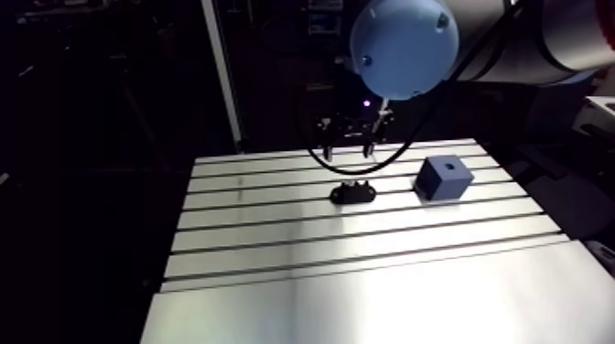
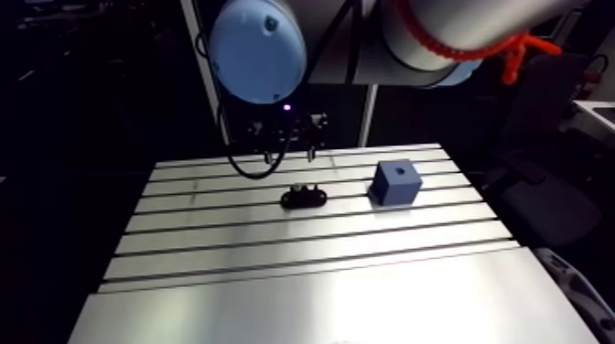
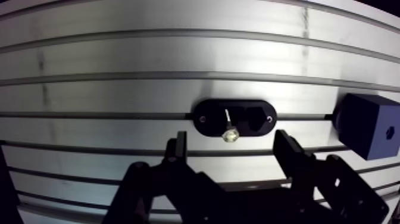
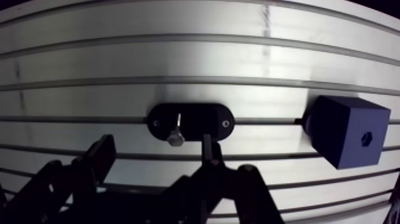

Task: Pick up the M10 bolt and insert it into the hex recess until seated.

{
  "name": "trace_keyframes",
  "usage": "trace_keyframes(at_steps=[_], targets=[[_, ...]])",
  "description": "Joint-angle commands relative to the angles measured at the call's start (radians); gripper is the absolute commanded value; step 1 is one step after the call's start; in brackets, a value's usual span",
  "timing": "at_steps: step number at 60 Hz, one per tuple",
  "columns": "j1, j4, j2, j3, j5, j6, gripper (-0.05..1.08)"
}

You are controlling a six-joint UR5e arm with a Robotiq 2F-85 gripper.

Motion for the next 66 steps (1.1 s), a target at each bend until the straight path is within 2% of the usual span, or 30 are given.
trace_keyframes(at_steps=[1,5,16,66], targets=[[0.000,-0.020,0.010,0.009,-0.001,-0.001,0.23],[0.000,-0.022,0.010,0.015,0.001,0.001,0.30],[-0.006,-0.022,0.013,0.028,0.001,-0.001,0.35],[-0.013,-0.068,0.015,0.060,-0.002,-0.004,0.38]])
